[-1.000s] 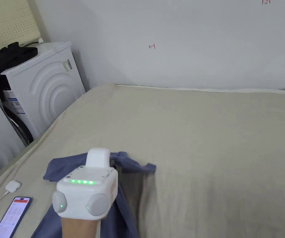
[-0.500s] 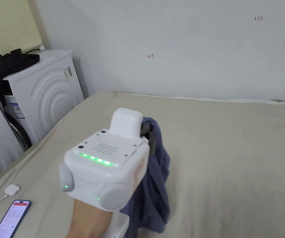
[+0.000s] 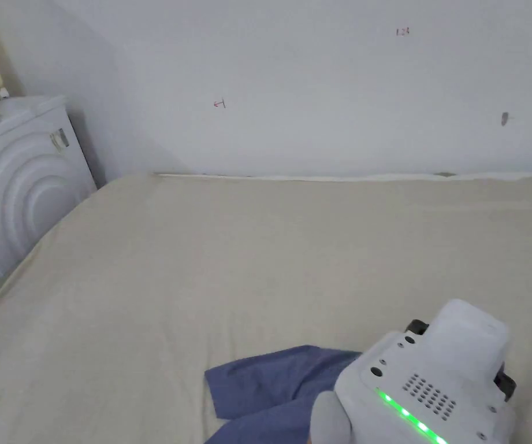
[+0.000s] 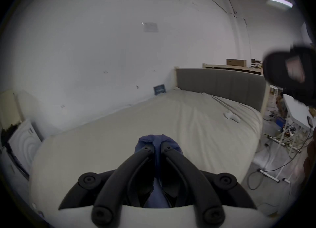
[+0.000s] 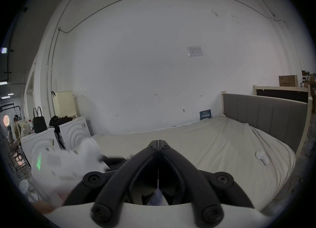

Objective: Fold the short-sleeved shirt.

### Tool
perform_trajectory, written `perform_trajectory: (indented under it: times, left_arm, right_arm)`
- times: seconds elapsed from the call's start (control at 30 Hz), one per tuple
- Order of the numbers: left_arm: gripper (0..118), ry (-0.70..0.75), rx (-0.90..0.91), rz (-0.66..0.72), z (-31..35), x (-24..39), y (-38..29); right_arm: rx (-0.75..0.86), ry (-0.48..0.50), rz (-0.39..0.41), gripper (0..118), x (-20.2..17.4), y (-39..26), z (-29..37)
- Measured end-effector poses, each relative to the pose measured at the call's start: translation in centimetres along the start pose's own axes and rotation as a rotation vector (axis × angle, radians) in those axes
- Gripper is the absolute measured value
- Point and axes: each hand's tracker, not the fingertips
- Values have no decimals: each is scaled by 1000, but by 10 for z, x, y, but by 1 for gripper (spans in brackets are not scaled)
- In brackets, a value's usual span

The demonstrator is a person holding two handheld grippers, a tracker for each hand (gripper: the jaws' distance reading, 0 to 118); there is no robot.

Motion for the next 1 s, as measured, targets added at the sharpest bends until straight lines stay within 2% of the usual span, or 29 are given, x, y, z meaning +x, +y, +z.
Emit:
perform_trajectory:
  times: [0.17, 0.37, 0.53, 0.57, 0.6, 0.63, 0.67, 0.73, 0.83, 0.87, 1.0]
  left_arm:
    - [6, -124, -118, 47, -38, 55, -45]
    - [6, -138, -291, 64, -78, 96, -116]
    - [9, -103, -295, 55, -84, 108, -141]
    - [17, -109, -304, 55, -85, 107, -143]
    - [43, -126, -324, 54, -83, 105, -142]
    - [97, -129, -337, 53, -83, 102, -142]
    - [118, -123, -338, 55, -80, 99, -141]
    - [117, -85, -255, 90, -71, 91, -130]
    - [118, 18, -227, 168, -51, 70, -109]
    - [118, 41, -197, 192, -16, 49, -100]
    - [118, 225, -10, 247, 57, 5, -64]
  right_arm:
    - [-13, -36, 40, 0, 9, -4, 3]
    - [-40, -49, 33, 0, 19, -10, -5]
    - [-47, -36, 23, 0, 18, -12, -5]
    - [-45, -31, 22, 0, 17, -13, -5]
    - [-44, -27, 20, 0, 16, -13, -4]
    - [-44, -23, 14, 0, 15, -12, -3]
    - [-44, -19, 7, 0, 14, -10, -2]
    - [-38, -14, 2, 0, 12, -8, 1]
    - [-26, -12, 11, 0, 6, -2, 8]
    - [-22, -8, 14, 0, 3, 0, 12]
    - [3, 10, 37, 0, -12, 11, 29]
